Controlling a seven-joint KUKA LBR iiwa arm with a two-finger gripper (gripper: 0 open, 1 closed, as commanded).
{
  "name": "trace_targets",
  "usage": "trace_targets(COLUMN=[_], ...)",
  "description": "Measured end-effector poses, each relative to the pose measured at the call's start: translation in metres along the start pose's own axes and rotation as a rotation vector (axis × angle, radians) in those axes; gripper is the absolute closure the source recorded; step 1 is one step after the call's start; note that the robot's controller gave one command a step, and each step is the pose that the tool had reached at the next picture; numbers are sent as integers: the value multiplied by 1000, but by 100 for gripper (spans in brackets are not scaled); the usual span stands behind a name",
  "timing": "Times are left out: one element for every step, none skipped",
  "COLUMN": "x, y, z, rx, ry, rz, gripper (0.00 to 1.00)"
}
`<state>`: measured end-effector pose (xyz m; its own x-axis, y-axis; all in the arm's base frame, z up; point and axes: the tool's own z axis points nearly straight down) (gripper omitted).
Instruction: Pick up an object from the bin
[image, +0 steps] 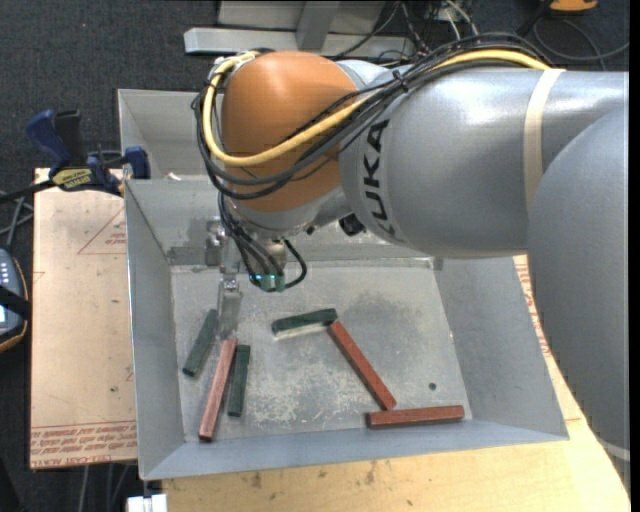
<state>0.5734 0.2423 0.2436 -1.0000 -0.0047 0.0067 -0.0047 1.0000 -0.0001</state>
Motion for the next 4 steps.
trace_targets(x=[-2,-4,3,11], y=[-1,2,5,6], z=[-5,24,92,133], rx=[-1,-3,-1,0], ry=[-8,-15,-12,-6], rz=[4,-56,-212,-483], gripper=[0,0,0,0])
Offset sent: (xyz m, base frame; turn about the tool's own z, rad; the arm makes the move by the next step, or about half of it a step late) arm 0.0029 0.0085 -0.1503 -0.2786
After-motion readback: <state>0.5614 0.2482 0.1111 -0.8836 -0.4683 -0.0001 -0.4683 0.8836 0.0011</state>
